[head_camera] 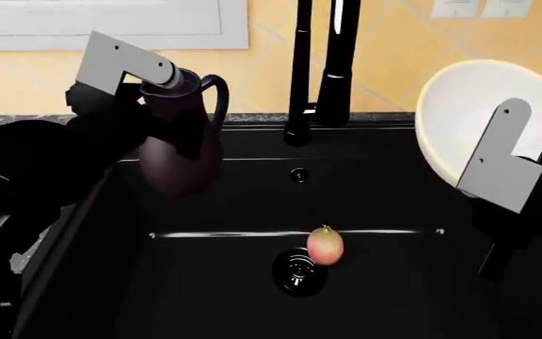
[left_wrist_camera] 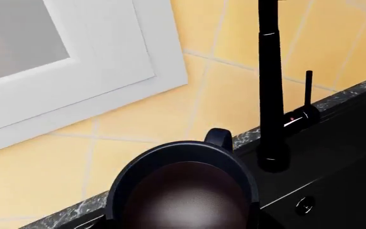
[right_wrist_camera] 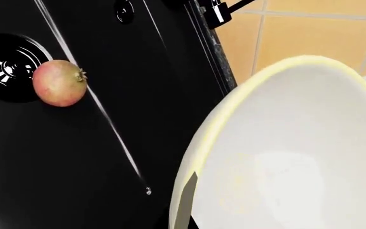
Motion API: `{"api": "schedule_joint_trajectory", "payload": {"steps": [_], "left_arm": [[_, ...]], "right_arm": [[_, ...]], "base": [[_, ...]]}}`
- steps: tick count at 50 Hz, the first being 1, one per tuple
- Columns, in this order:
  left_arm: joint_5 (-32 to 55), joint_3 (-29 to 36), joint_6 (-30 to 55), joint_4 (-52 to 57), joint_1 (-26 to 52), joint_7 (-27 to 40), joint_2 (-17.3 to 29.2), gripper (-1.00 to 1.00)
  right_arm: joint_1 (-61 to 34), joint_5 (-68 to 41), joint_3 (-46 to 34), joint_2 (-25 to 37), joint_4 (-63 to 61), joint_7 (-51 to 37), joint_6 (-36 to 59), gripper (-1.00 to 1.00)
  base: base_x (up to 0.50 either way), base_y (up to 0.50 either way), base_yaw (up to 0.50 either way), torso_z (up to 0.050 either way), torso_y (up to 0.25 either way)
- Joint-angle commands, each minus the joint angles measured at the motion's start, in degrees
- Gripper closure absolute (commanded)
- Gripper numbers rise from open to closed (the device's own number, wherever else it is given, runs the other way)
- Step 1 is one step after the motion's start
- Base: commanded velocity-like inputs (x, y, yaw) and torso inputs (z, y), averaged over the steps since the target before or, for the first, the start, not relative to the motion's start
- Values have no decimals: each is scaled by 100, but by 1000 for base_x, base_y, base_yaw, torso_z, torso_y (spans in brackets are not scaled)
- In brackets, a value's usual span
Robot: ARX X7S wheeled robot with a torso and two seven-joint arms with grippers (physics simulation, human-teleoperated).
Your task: Pick the pitcher and bowl and place them in the sink. Then turn on the water.
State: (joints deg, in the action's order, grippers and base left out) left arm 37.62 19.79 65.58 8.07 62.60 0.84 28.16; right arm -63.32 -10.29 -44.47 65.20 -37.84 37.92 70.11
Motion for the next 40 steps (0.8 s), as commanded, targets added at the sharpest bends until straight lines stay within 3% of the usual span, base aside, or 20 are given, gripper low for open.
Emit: {"api": "schedule_joint_trajectory", "payload": {"steps": [1, 40], "left_arm": [[-264, 201, -370, -410, -116, -76, -149, 100], [-323, 743, -628, -836, -781, -204, -440, 100]], "right_arm": [[15, 105, 80, 12, -7, -75, -38, 100], [186, 25, 189, 12, 41, -212, -106, 100]], "base": [[0, 0, 0, 0, 0], [0, 0, 0, 1, 2]]}}
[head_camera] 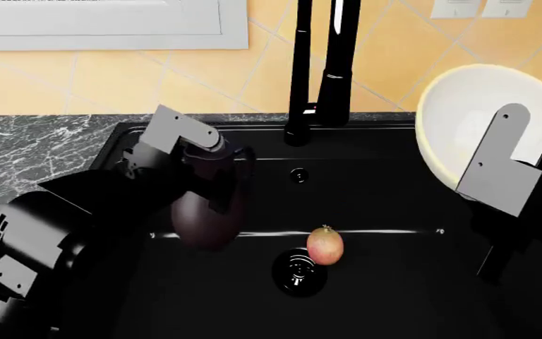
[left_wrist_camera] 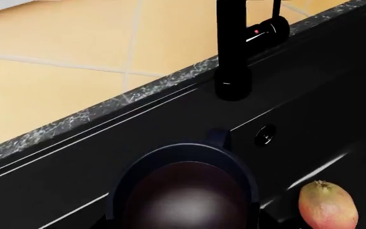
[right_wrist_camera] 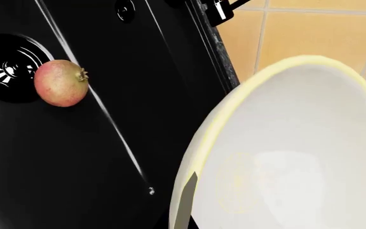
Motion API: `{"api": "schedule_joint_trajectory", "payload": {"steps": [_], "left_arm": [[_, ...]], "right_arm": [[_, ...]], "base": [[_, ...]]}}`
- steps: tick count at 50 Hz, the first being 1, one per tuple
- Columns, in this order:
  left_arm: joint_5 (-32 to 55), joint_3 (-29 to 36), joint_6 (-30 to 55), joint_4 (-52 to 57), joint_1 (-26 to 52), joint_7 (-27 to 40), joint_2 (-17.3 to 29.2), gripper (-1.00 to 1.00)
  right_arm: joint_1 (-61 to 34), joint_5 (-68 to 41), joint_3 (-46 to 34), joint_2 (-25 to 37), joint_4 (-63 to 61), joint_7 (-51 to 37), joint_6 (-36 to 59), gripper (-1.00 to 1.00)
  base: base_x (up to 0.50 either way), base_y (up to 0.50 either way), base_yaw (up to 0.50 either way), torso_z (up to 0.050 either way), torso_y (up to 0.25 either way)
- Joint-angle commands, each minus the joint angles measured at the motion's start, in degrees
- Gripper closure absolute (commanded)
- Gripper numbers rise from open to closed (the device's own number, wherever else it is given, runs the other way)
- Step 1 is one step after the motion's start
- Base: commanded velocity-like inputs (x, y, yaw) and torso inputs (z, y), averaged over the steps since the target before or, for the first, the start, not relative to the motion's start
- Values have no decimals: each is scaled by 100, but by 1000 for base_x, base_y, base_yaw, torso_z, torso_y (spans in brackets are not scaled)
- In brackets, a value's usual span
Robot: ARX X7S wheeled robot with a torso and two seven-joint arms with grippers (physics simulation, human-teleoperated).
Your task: Pick the pitcher and bowl and place them in the sink. Then turn on the water.
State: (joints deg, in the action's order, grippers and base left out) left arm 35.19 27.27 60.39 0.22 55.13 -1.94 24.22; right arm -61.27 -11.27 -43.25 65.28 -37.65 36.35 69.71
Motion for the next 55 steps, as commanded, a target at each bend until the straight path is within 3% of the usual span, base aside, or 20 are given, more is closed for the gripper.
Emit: {"api": "schedule_joint_trajectory", "payload": {"steps": [1, 55], "left_arm": [[-85, 8, -114, -60, -41, 72, -50, 100], [-261, 582, -544, -434, -805, -40, -118, 100]], "right_arm": [[-15, 121, 71, 3, 23, -58, -67, 100], [185, 23, 171, 29, 21, -198, -96, 100]], "base": [[0, 0, 0, 0, 0], [0, 0, 0, 1, 2]]}}
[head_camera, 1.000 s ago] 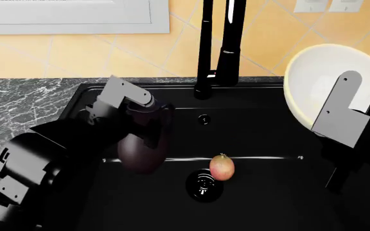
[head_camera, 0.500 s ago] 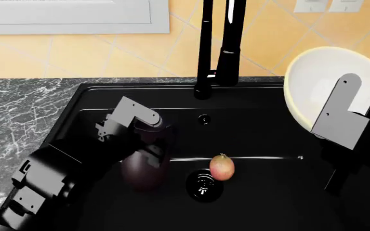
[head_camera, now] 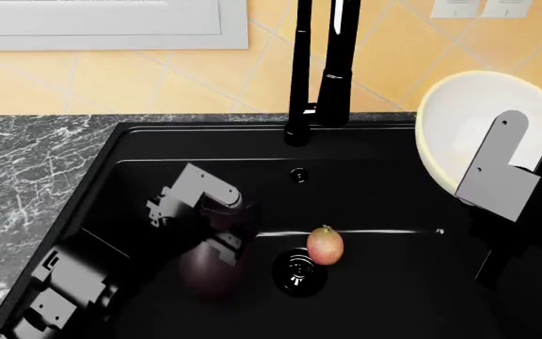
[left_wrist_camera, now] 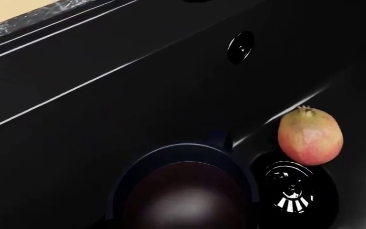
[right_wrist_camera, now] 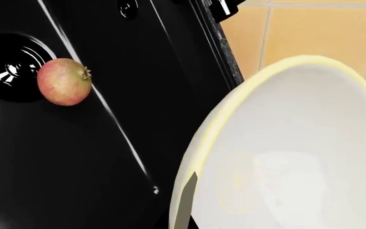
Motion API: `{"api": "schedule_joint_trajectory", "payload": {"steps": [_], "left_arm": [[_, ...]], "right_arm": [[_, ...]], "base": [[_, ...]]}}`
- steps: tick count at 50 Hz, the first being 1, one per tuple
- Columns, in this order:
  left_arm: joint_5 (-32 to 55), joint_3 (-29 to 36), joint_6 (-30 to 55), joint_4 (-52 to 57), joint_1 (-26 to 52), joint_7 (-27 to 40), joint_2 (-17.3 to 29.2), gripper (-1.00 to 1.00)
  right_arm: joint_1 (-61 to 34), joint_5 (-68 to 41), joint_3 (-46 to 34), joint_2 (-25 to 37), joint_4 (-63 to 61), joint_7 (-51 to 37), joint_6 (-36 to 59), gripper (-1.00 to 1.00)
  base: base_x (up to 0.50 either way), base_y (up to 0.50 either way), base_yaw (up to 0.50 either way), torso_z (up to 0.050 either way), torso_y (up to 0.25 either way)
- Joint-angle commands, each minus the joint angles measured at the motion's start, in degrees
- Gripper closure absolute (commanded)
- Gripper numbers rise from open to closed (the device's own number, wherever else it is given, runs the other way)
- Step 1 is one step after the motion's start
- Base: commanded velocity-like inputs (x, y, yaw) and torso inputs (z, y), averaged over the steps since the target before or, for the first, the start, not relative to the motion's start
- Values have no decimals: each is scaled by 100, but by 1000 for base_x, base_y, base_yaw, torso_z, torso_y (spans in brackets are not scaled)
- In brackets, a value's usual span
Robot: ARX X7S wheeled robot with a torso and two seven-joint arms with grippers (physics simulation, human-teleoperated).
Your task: Pick the pitcher and bowl and place them in the sink. Then turn on the water.
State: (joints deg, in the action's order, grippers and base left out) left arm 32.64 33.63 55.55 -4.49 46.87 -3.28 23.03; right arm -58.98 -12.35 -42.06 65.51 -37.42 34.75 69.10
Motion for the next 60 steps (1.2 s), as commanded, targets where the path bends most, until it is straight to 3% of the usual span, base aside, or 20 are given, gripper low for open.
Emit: {"api": "schedule_joint_trajectory", "payload": {"steps": [1, 31, 32, 60], "left_arm": [[-7, -45, -61, 38, 12, 93, 2, 100], [12, 62, -91, -33, -106, 69, 18, 100], [41, 42, -64, -32, -99, 65, 16, -100], [670, -325, 911, 741, -76, 193, 477, -100]], "right_arm": [[-39, 127, 56, 7, -3, -41, -36, 100], [45, 82, 113, 26, 0, -107, -61, 100], [54, 74, 122, 28, -13, -114, -53, 100], [51, 31, 181, 24, -13, -123, -63, 100]], "base": [[0, 0, 0, 0, 0], [0, 0, 0, 0, 1], [0, 0, 0, 0, 0], [0, 0, 0, 0, 0]]}}
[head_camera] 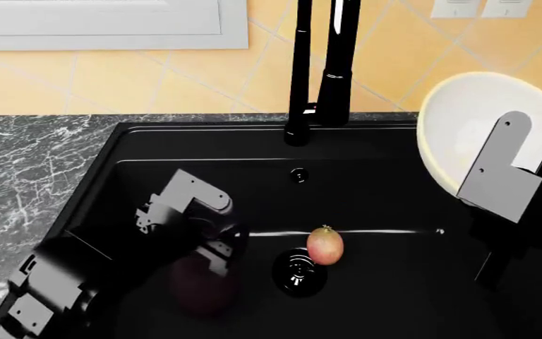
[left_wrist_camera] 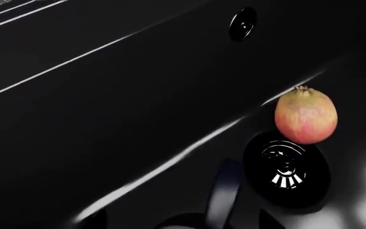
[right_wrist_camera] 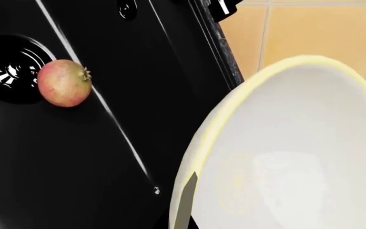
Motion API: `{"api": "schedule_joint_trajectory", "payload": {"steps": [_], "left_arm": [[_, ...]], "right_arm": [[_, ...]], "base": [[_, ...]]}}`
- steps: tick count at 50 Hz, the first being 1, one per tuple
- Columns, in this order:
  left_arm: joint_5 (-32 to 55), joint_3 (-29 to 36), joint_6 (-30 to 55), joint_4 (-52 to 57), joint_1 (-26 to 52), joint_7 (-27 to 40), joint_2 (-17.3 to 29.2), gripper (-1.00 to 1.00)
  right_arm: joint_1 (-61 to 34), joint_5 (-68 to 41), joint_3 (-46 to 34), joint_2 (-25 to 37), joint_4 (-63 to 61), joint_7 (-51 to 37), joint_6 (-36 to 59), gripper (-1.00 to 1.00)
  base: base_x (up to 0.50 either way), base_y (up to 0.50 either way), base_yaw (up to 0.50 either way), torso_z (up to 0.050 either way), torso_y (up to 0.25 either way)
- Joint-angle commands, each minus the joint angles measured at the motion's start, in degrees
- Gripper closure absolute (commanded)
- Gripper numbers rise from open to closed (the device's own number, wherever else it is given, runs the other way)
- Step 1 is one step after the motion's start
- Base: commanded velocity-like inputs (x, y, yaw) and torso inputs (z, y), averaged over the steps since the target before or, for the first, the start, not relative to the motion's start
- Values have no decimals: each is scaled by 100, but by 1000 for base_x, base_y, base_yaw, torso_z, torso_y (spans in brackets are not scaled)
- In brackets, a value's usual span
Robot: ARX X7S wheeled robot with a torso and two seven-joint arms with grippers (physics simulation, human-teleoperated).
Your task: Pick the pitcher and bowl and place them in the sink. Then turn on the water.
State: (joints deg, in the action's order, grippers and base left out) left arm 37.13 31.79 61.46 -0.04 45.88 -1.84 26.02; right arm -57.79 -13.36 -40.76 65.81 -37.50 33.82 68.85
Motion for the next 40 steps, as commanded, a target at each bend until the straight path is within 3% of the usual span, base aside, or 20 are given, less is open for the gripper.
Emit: {"api": "schedule_joint_trajectory", "payload": {"steps": [1, 18, 40], "left_arm": [[247, -163, 355, 333, 34, 64, 185, -100], [385, -329, 455, 503, 287, 110, 194, -100], [819, -1566, 449, 738, 1052, 585, 128, -100]], "right_arm": [[-58, 127, 57, 1, -10, -34, -40, 100], [-53, 109, 65, 17, -56, -38, -3, 100], [-94, 146, -13, -14, -33, -13, 13, 100]], "base": [[0, 0, 0, 0, 0], [0, 0, 0, 1, 1], [0, 0, 0, 0, 0]]}}
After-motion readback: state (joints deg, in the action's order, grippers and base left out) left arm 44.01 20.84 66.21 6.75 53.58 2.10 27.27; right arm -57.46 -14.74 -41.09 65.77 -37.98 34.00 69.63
